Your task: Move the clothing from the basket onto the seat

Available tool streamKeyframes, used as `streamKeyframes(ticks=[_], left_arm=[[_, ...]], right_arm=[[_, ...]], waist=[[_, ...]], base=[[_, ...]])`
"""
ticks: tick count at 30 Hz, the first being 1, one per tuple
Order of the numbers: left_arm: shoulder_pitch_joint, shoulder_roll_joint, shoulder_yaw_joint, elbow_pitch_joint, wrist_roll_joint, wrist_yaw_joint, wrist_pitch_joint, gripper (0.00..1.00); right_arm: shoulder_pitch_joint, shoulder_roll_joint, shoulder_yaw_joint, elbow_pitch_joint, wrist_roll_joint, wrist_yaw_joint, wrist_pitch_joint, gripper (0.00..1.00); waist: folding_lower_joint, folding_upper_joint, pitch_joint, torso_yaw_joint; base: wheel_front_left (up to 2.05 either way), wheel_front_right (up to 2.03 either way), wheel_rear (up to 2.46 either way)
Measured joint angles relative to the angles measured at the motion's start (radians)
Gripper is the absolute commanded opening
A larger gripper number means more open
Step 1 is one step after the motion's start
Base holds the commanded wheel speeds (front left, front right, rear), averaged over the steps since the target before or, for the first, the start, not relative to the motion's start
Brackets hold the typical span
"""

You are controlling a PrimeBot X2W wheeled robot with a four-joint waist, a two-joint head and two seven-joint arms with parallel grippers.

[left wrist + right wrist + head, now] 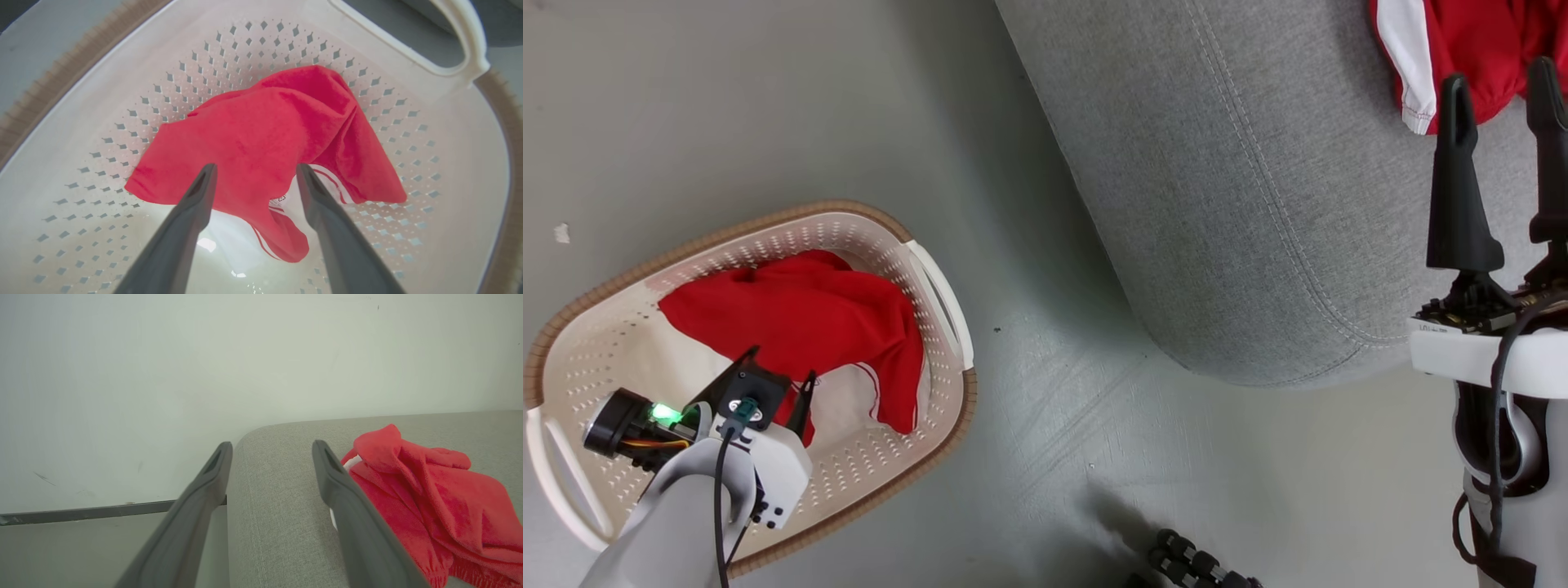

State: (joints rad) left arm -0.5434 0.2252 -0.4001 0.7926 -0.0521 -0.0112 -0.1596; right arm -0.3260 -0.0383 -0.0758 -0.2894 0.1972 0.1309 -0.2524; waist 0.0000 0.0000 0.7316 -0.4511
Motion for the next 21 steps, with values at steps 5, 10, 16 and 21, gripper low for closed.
streamKeyframes(ticks=[5,10,16,21], left_arm=[[-0.010,0.011,0.018,0.021,-0.003,0.015,0.000,1.00],[-0.021,0.015,0.034,0.036,-0.017,0.028,0.000,1.00],[-0.048,0.014,0.042,0.054,-0.018,0.044,0.005,1.00],[-0.076,0.017,0.051,0.070,-0.018,0.063,0.019,1.00]], right_arm=[[-0.028,0.000,0.001,0.003,0.014,0.000,0.000,1.00],[-0.053,0.000,0.006,0.005,0.024,0.000,0.000,1.00],[-0.078,0.000,0.013,0.007,0.032,0.000,0.000,1.00],[-0.092,0.000,0.014,0.009,0.032,0.000,0.000,1.00]], waist=[[0.0000,0.0000,0.034,-0.012],[0.0000,0.0000,0.064,-0.019],[0.0000,0.0000,0.094,-0.024],[0.0000,0.0000,0.110,-0.027]], base=[[0.00,0.00,0.00],[0.00,0.00,0.00],[0.00,0.00,0.00],[0.00,0.00,0.00]])
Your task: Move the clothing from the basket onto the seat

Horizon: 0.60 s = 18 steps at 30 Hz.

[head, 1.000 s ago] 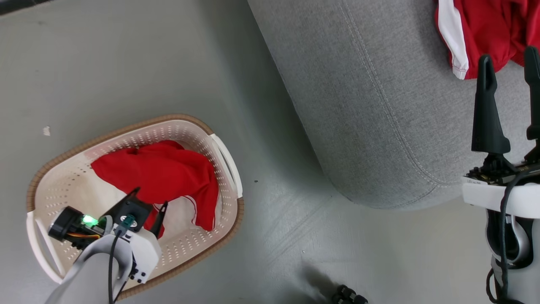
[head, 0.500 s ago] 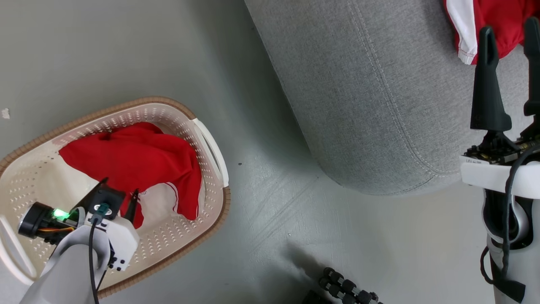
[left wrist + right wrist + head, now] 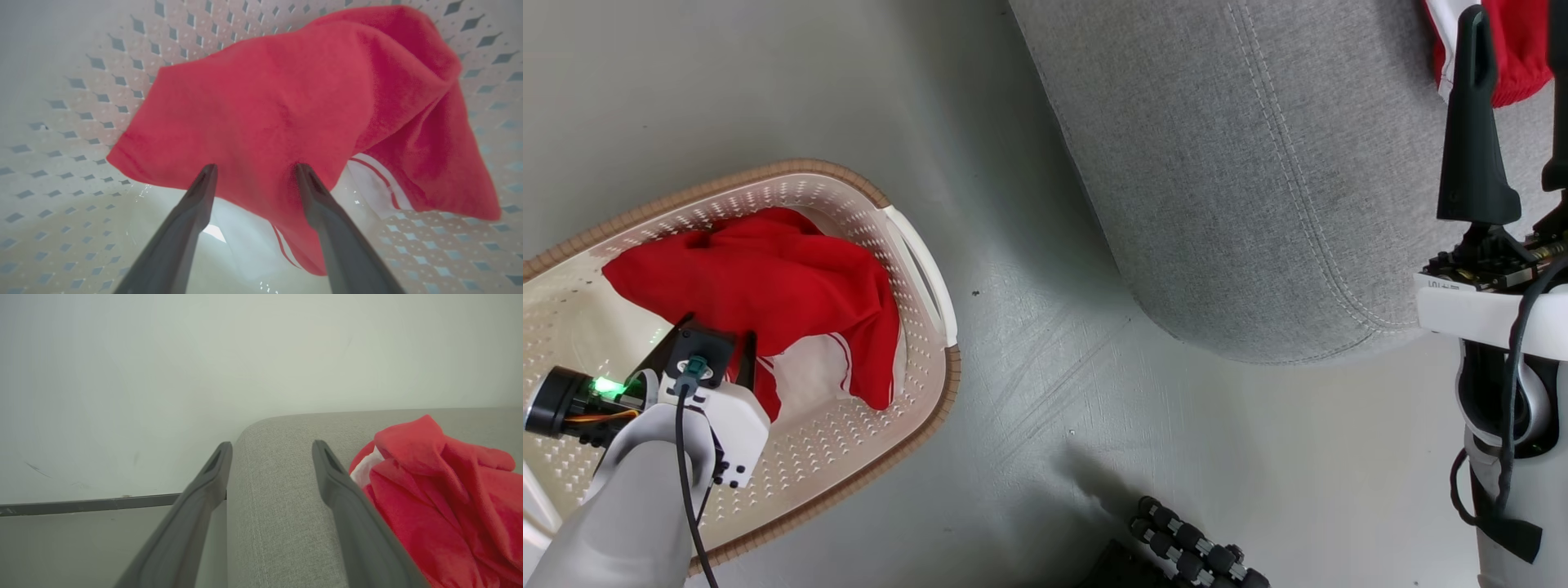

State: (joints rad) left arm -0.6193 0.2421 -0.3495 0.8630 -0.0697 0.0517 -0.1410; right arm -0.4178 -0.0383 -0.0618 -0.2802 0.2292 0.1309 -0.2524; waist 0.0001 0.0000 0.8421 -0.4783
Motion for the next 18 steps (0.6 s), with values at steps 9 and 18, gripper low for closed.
streamKeyframes(ticks=[9,18], left_arm=[[-0.027,-0.014,-0.004,0.023,0.000,0.005,0.004,0.00],[-0.046,-0.021,-0.023,-0.010,-0.003,-0.021,-0.059,0.00]], right_arm=[[-0.019,0.000,-0.002,0.010,0.009,0.000,0.000,1.00],[-0.044,0.000,-0.009,0.032,0.019,0.000,-0.003,1.00]], waist=[[0.0000,0.0000,0.027,-0.009],[0.0000,0.0000,0.016,-0.005]], base=[[0.00,0.00,0.00],[0.00,0.00,0.00]])
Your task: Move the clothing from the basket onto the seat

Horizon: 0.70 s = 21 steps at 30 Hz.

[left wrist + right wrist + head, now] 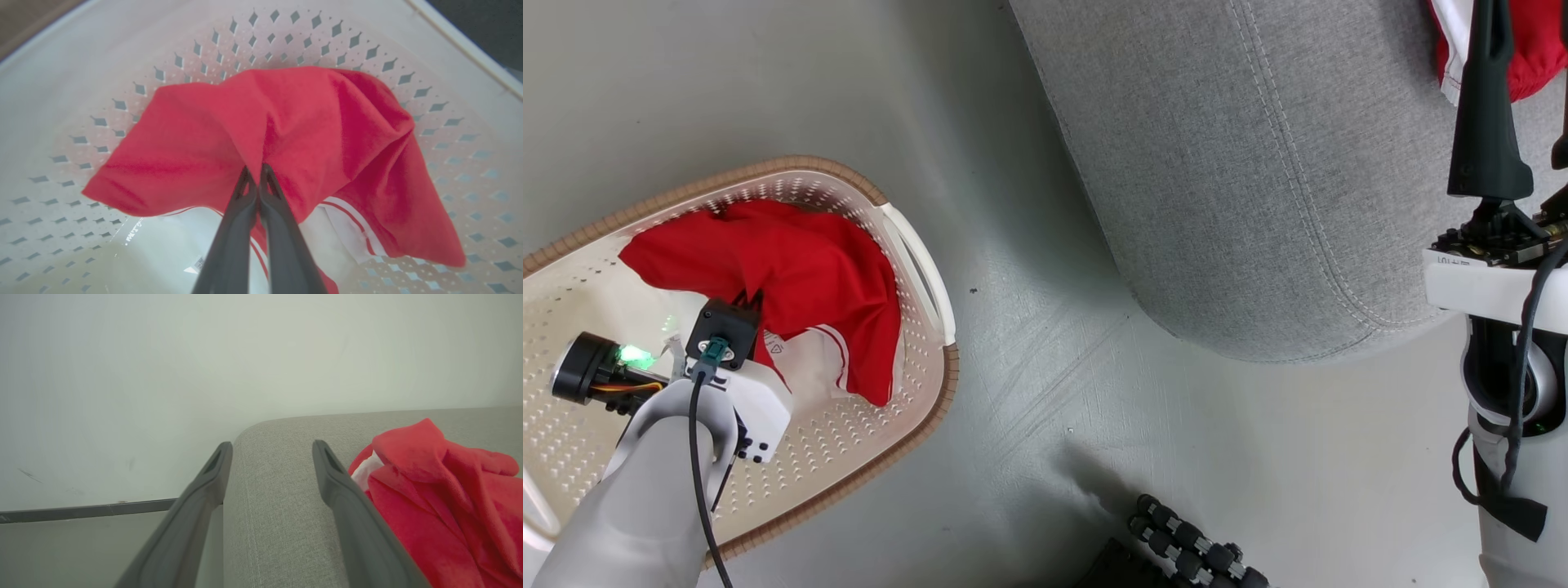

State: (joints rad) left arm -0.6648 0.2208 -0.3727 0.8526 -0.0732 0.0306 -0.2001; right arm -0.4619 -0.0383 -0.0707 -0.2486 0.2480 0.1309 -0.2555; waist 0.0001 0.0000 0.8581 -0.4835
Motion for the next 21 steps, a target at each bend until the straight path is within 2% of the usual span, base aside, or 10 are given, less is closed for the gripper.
streamKeyframes(ticks=[12,21], left_arm=[[0.039,0.015,0.006,-0.081,-0.004,-0.007,-0.033,0.00],[0.070,0.030,0.038,-0.221,-0.012,0.021,-0.048,0.00]], right_arm=[[0.000,0.000,-0.004,0.027,-0.019,0.000,-0.001,1.00],[0.001,0.000,0.080,0.092,-0.109,0.000,-0.001,1.00]], waist=[[0.0000,0.0000,-0.044,0.026],[0.0000,0.0000,-0.084,0.067]], base=[[0.00,0.00,0.00],[0.00,0.00,0.00]])
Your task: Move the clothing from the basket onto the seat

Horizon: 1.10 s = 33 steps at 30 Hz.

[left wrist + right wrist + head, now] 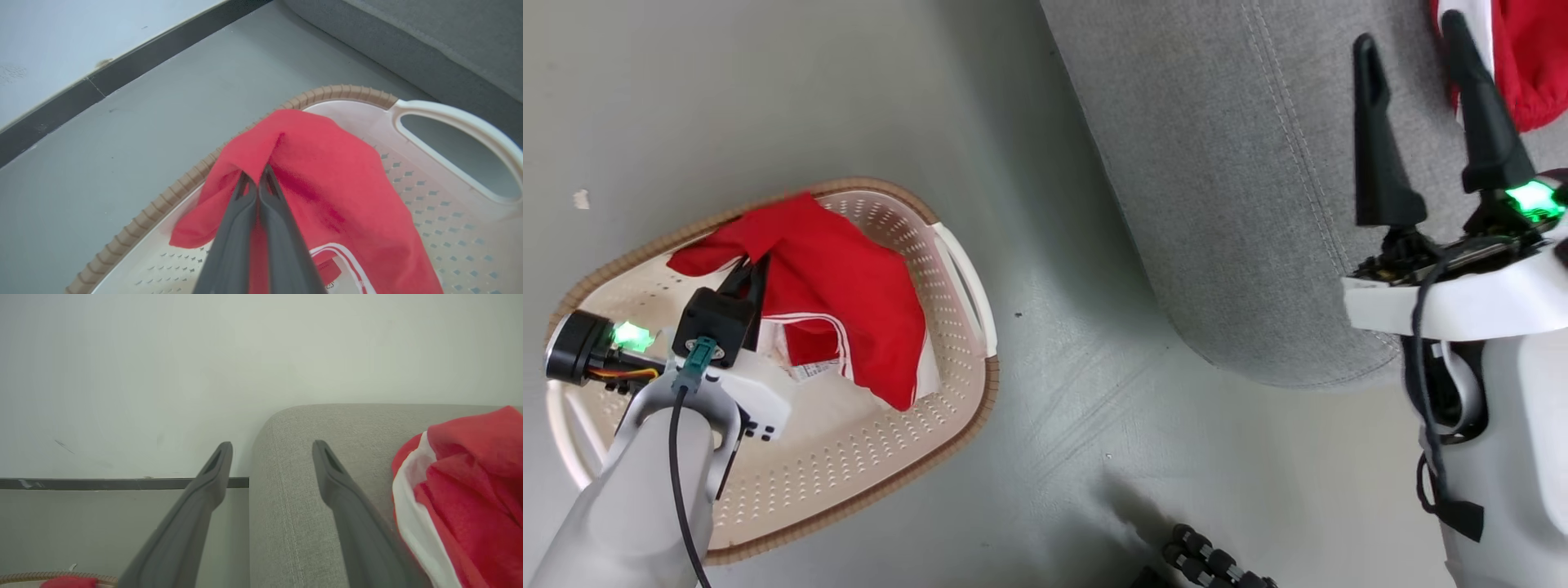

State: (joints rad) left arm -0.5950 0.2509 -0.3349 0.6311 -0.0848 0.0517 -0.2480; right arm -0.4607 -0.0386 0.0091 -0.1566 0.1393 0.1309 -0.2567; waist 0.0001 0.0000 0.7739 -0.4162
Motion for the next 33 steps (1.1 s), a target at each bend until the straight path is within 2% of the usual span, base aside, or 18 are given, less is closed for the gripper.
streamKeyframes(ticks=[6,12,22,33], left_arm=[[0.020,0.007,0.020,-0.119,-0.003,0.019,0.000,0.00],[0.035,0.028,0.065,-0.308,-0.003,0.060,0.000,0.00],[0.109,0.044,0.096,-0.470,-0.004,0.079,-0.001,0.00],[0.160,0.074,0.130,-0.624,-0.012,0.088,-0.002,0.00]], right_arm=[[-0.008,-0.001,0.040,0.035,-0.017,0.000,0.000,1.00],[-0.041,-0.012,0.073,0.066,-0.032,0.000,0.000,1.00],[-0.059,-0.043,0.087,0.110,-0.038,0.000,0.000,1.00],[-0.060,-0.107,0.120,0.179,-0.047,0.000,0.000,1.00]], waist=[[0.0000,0.0000,-0.032,0.034],[0.0000,0.0000,-0.076,0.077],[0.0000,0.0000,-0.147,0.126],[0.0000,0.0000,-0.261,0.186]], base=[[0.00,0.00,0.00],[0.00,0.00,0.00],[0.00,0.00,0.00],[0.00,0.00,0.00]])
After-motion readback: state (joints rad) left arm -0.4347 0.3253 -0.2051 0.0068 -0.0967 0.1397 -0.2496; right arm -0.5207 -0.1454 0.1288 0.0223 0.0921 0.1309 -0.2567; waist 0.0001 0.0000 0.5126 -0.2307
